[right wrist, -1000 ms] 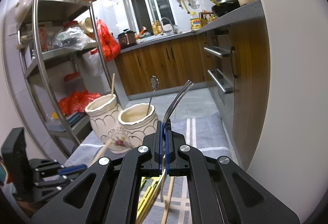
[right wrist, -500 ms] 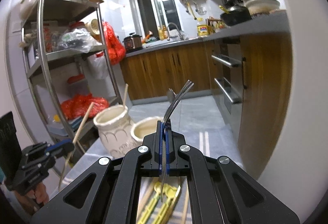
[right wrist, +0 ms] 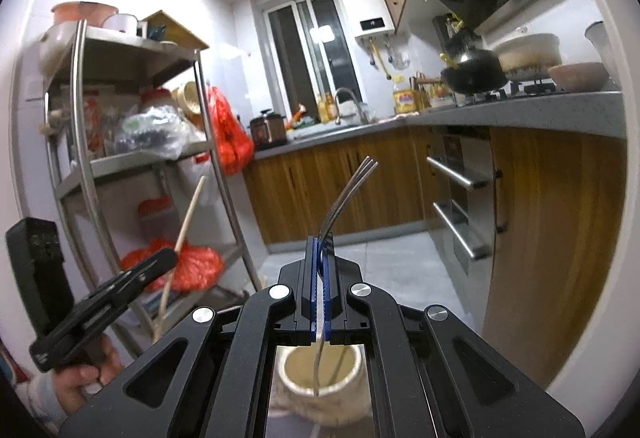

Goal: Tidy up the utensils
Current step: 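Release the chopstick in the tall cup with left tool while right tool drops fork in short cup, then move both tools back toward the remaining utensils on the cloth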

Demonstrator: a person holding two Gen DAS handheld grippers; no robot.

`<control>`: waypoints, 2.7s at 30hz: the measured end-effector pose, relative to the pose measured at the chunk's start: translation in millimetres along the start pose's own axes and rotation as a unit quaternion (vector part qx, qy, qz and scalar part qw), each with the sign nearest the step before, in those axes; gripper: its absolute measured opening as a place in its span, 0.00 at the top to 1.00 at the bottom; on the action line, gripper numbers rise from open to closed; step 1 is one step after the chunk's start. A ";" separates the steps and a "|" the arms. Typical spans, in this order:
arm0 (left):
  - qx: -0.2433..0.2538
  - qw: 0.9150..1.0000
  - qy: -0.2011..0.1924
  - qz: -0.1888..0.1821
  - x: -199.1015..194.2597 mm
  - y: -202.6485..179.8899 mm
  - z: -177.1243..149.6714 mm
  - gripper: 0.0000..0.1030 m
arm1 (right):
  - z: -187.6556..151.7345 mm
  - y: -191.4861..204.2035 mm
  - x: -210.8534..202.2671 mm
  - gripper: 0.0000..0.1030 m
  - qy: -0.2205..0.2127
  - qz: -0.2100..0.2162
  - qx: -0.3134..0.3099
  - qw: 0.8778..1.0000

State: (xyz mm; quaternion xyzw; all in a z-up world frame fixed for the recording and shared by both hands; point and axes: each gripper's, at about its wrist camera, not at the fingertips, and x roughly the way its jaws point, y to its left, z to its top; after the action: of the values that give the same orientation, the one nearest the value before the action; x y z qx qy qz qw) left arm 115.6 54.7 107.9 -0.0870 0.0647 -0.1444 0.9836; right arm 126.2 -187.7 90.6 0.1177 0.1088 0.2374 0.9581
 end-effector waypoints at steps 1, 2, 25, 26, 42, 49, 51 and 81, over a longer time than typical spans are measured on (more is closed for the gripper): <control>-0.010 1.000 -0.004 0.001 9.2 2.8 1.9 0.96 | -0.1 -0.5 4.3 0.97 -0.003 -0.003 0.000 1.000; -0.013 1.000 -0.008 0.006 13.9 4.8 2.4 0.96 | -1.5 -1.1 7.2 0.97 -0.007 -0.007 0.000 1.000; 0.029 0.996 0.061 0.059 14.9 10.8 -51.9 0.96 | -58.7 7.8 61.0 0.97 0.116 0.019 -0.058 0.991; 0.029 0.996 0.064 0.058 15.0 10.9 -53.5 0.95 | -60.9 9.8 63.0 0.97 0.120 0.020 -0.062 0.991; 0.023 0.997 0.048 0.064 12.0 19.1 -53.6 0.56 | -68.9 14.8 93.0 0.97 0.128 0.012 -0.059 0.990; 0.027 0.996 0.045 0.071 11.8 19.1 -54.9 0.46 | -73.1 10.2 106.7 0.97 0.135 0.000 -0.055 0.989; 0.026 0.996 0.047 0.069 12.2 19.8 -55.4 0.45 | -73.0 9.6 107.3 0.97 0.135 -0.001 -0.055 0.989; 0.051 0.993 0.049 0.097 -50.5 -16.8 -39.0 0.05 | -38.6 -7.8 7.2 0.05 0.040 -0.022 -0.053 0.998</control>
State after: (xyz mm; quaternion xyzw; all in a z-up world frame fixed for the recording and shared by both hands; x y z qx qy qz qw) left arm 57.1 47.8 78.2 -0.0231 0.1139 -0.0558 0.9917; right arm 125.5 -184.2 50.8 0.0545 0.1369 0.2267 0.9628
